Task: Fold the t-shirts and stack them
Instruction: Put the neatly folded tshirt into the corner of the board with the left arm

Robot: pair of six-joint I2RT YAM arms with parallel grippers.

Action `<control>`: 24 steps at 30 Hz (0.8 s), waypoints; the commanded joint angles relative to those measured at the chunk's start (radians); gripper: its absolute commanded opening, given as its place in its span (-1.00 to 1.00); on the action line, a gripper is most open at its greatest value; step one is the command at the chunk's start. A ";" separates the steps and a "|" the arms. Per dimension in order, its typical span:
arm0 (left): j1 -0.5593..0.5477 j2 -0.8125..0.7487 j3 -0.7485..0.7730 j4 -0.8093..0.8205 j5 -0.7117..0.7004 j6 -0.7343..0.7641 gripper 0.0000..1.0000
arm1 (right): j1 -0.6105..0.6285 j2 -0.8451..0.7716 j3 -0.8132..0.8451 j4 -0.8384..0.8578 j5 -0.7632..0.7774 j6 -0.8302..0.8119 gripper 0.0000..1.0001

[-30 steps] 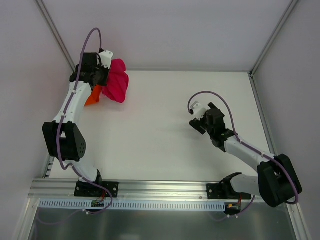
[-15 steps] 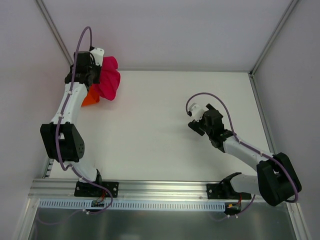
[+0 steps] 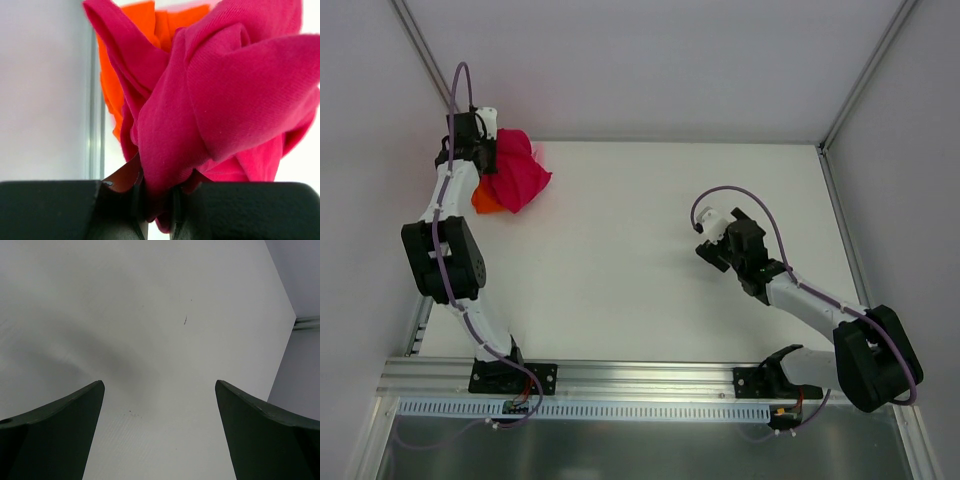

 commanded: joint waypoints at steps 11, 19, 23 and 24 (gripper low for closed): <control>0.089 0.305 0.186 -0.049 -0.068 -0.076 -0.88 | 0.012 -0.004 -0.006 -0.003 -0.008 -0.005 0.99; 0.094 0.299 0.137 0.013 -0.042 -0.076 0.55 | 0.018 0.002 -0.003 -0.017 -0.015 -0.008 0.99; 0.096 0.201 0.071 0.062 -0.004 -0.084 0.97 | 0.019 0.012 -0.001 -0.020 -0.018 -0.008 0.99; 0.096 0.193 0.073 0.061 -0.002 -0.087 0.98 | 0.019 0.014 -0.001 -0.022 -0.020 -0.010 0.99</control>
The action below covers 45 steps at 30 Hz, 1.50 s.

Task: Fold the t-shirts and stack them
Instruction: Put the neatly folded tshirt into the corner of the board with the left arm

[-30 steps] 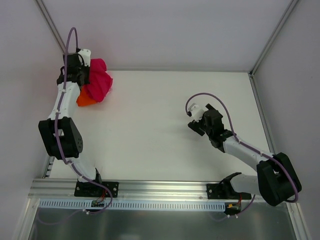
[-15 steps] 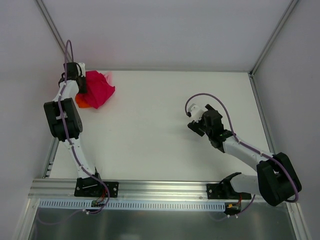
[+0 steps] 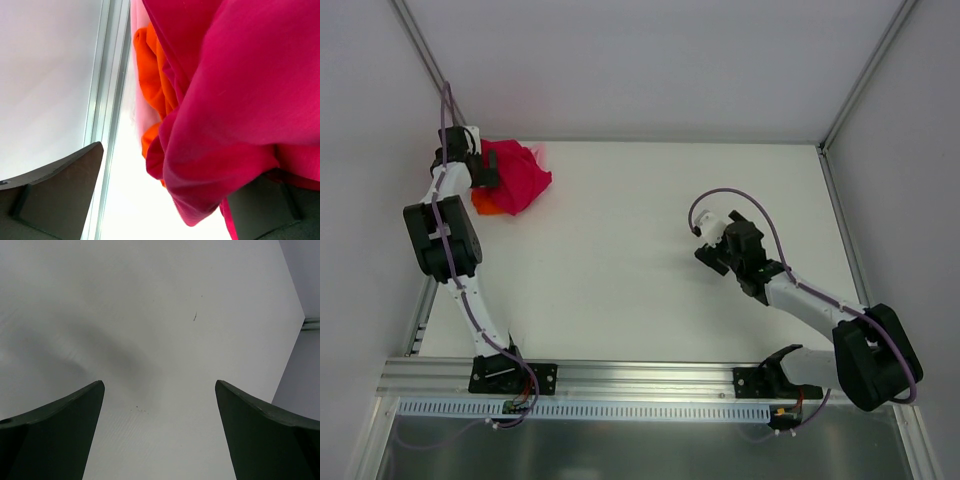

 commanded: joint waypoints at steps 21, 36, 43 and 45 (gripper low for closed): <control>-0.014 -0.453 -0.255 0.176 0.245 -0.007 0.98 | 0.019 0.051 0.004 0.005 -0.020 -0.018 0.99; -0.045 -0.191 -0.036 -0.061 0.365 0.068 0.98 | 0.019 0.032 -0.001 0.007 -0.043 -0.016 0.99; -0.053 -0.032 0.065 -0.138 0.311 0.096 0.97 | 0.019 0.040 0.004 -0.002 -0.039 -0.018 0.99; -0.054 -0.052 0.026 -0.114 0.296 0.094 0.98 | 0.019 0.036 0.004 -0.004 -0.039 -0.018 0.99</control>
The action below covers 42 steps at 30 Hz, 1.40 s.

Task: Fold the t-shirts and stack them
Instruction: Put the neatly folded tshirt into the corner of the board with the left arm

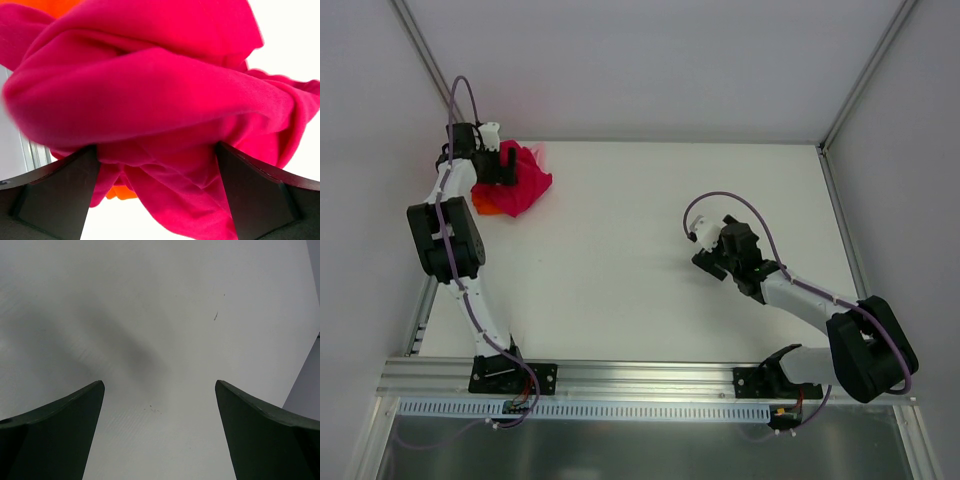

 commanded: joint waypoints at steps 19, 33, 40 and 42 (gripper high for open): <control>-0.108 -0.914 -0.558 0.128 0.480 -0.033 0.97 | 0.006 -0.002 0.002 0.030 -0.016 0.005 0.99; -0.391 -0.853 -0.664 -0.007 0.503 0.100 0.98 | 0.006 0.004 0.005 0.029 -0.022 0.003 0.99; -0.509 -0.680 -0.670 -0.020 0.440 0.143 0.97 | 0.006 0.024 0.005 0.030 -0.027 0.002 0.99; -0.536 -0.642 -0.672 -0.015 0.426 0.146 0.98 | 0.006 0.026 0.005 0.029 -0.028 0.002 0.99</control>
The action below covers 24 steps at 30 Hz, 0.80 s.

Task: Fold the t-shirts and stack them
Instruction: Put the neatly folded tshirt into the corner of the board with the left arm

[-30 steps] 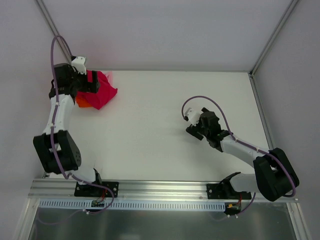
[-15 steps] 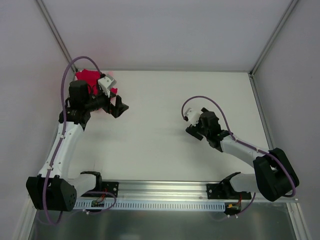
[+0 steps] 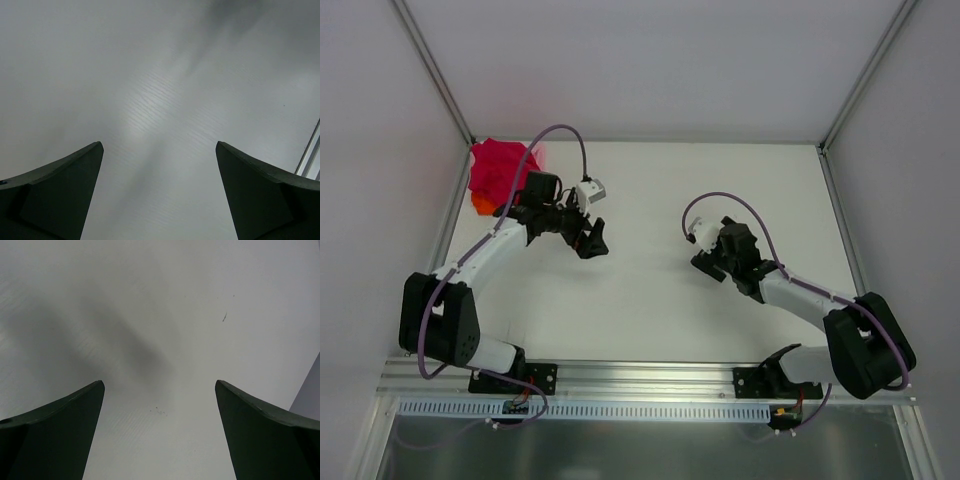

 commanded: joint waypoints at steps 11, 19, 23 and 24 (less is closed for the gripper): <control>-0.162 0.151 -0.007 -0.011 -0.121 0.080 0.97 | 0.006 0.021 0.010 0.024 -0.009 -0.001 0.99; -0.171 0.132 -0.038 0.055 -0.202 0.042 0.98 | 0.006 0.027 0.011 0.023 -0.012 -0.003 0.99; -0.171 0.088 -0.081 0.210 -0.423 -0.057 0.97 | 0.006 0.018 0.008 0.030 0.000 0.000 0.99; -0.170 0.083 -0.087 0.242 -0.478 -0.079 0.97 | 0.006 0.015 0.008 0.041 0.007 0.002 0.99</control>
